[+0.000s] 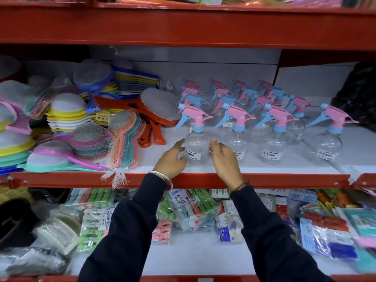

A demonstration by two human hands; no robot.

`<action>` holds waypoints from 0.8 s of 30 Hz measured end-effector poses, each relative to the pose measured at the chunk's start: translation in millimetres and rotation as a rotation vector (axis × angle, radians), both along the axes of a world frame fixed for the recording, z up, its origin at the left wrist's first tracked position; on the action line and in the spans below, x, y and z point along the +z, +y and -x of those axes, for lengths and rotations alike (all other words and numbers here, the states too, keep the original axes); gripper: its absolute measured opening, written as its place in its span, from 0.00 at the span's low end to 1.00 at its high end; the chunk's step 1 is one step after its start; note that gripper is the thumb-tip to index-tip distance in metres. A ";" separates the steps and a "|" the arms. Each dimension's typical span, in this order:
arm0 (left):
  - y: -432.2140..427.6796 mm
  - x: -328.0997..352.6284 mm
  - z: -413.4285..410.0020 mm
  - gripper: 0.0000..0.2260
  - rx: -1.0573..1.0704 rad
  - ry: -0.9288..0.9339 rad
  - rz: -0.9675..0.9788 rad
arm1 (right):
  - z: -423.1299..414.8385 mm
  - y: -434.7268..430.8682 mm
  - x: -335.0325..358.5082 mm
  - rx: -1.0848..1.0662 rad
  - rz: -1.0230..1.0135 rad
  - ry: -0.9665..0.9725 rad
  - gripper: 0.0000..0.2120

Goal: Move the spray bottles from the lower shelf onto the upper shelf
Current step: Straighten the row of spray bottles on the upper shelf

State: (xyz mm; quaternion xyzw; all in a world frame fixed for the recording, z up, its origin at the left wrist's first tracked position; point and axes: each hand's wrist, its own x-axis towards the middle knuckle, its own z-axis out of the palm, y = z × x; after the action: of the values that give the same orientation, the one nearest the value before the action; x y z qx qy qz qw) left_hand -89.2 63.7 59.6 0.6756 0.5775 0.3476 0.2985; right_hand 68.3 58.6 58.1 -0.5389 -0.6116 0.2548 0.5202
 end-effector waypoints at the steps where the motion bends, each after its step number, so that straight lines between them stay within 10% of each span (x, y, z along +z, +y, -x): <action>1: -0.3 -0.4 1.1 0.26 0.011 -0.011 -0.011 | -0.3 -0.4 0.5 0.007 0.005 0.013 0.32; 6: -4.0 1.0 -1.2 0.24 0.058 0.028 -0.048 | -7.9 -9.9 5.2 0.019 -0.038 0.008 0.30; 13: -45.3 6.4 -62.7 0.14 0.209 -0.179 -0.660 | -56.8 -29.5 3.7 -0.140 -0.301 0.220 0.18; 24: -0.9 16.6 -120.1 0.28 -0.012 -0.019 -0.013 | -94.8 -7.8 18.5 -0.049 -0.027 0.056 0.25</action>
State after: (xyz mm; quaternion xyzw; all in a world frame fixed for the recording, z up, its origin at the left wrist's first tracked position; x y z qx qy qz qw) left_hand 30.9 62.8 76.2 0.6776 0.5683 0.3560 0.3020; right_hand 163.1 50.8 76.6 -0.5395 -0.5866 0.2488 0.5504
